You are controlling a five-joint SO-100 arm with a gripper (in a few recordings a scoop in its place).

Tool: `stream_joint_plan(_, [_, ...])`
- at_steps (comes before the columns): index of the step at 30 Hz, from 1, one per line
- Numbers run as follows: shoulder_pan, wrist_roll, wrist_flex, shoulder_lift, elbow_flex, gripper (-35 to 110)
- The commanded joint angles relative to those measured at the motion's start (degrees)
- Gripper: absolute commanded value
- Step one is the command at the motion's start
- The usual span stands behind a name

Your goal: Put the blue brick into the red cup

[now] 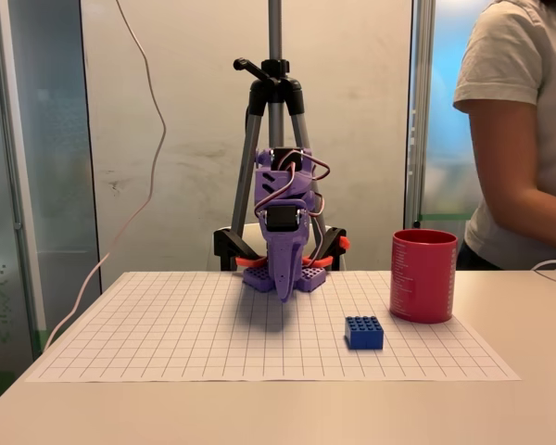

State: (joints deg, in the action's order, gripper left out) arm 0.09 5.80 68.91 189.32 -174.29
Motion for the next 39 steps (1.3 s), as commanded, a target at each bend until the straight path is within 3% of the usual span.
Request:
stream_joint_plan(1, [-1.32, 0.35, 0.18, -0.18, 0.88, 0])
stream_joint_plan(6, [1.67, 4.31, -0.44, -0.09, 0.97, 0])
stream_joint_plan(9, [3.25, 1.41, -1.23, -4.04, 5.27, 0])
stream_joint_plan(16, [12.66, 0.26, 1.41, -27.42, 31.38, 0])
stream_joint_plan(20, [14.06, -4.57, 10.28, -39.81, 49.57, 0])
stream_joint_plan(26, [11.34, -11.95, 27.25, -61.44, 77.52, 0])
stream_joint_plan(30, [8.61, -11.43, 29.44, -72.42, 88.95, 0])
stream_joint_plan(39, [-10.28, -19.07, 29.44, -78.05, 84.55, 0])
